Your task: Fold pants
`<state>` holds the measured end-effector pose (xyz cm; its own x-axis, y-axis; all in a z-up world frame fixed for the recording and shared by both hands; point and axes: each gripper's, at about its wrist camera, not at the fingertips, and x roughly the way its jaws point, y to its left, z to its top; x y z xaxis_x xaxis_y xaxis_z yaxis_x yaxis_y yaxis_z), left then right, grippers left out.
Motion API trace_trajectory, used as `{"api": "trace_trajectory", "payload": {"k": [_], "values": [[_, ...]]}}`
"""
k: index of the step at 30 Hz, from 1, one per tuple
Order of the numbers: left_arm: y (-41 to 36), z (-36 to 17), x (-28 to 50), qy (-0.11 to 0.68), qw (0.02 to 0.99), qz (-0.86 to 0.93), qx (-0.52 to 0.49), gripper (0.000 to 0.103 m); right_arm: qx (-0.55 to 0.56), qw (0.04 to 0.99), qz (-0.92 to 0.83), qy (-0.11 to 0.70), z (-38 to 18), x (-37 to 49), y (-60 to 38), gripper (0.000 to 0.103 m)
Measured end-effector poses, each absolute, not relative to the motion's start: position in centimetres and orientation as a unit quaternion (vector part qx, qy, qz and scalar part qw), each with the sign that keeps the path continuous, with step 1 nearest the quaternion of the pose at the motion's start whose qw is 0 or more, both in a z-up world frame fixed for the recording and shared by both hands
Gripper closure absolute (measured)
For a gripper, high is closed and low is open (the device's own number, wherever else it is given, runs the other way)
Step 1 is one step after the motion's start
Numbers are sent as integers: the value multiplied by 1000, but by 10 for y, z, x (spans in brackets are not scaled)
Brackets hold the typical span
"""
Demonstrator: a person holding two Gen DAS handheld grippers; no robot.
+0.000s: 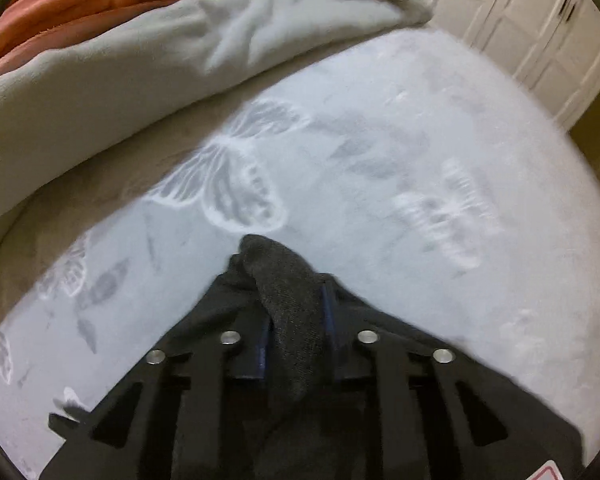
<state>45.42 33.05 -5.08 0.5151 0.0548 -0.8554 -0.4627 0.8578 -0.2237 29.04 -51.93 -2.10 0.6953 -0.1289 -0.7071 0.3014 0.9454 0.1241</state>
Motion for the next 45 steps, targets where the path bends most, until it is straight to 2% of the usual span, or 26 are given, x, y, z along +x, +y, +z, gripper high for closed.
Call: {"api": "trace_trajectory", "payload": {"k": [4,9,14,16,18,20,22,23,24,26,29,30,32,34,35,36,37,41,45], "values": [[341,5,412,414,876,102,-225,92,102,931,-99,337,17,260,-510,97],[342,50,301,374,906,75,-183,92,67,947,-75,305,55,203,-498,97],[345,36,208,403,899,78,-153,92,52,939,-80,330,37,142,-501,97],[343,20,183,418,890,74,-169,86,53,933,-86,345,20,123,-503,96],[342,6,168,426,882,78,-188,70,58,924,-97,364,5,110,-504,88],[346,-2,156,425,871,105,-223,61,75,917,-117,373,-4,96,-504,84],[349,0,142,411,858,102,-289,60,102,920,-127,358,1,79,-502,74],[352,0,135,408,853,95,-311,56,113,922,-129,347,5,72,-498,59],[352,1,132,403,848,87,-333,46,131,927,-129,328,14,63,-492,43],[348,4,129,397,838,87,-363,36,153,934,-114,301,26,52,-476,38],[338,-5,142,408,819,75,-395,36,173,942,-61,283,40,43,-437,36],[337,-10,147,413,814,69,-402,36,168,944,-46,282,41,43,-421,29],[335,-23,160,425,797,44,-427,36,159,943,-27,291,38,43,-404,23],[342,-36,162,427,784,42,-449,41,146,940,-18,308,32,48,-391,23],[348,-39,162,424,781,43,-456,63,143,938,-20,316,29,50,-390,23],[352,-40,162,424,780,42,-458,91,140,936,-28,322,27,51,-390,23],[358,-39,163,424,782,35,-456,103,145,933,-42,327,24,51,-395,23],[374,-15,143,373,816,14,-441,103,223,916,-78,324,16,47,-433,23],[376,3,135,364,833,6,-416,103,286,895,-88,332,0,62,-460,23]]}}
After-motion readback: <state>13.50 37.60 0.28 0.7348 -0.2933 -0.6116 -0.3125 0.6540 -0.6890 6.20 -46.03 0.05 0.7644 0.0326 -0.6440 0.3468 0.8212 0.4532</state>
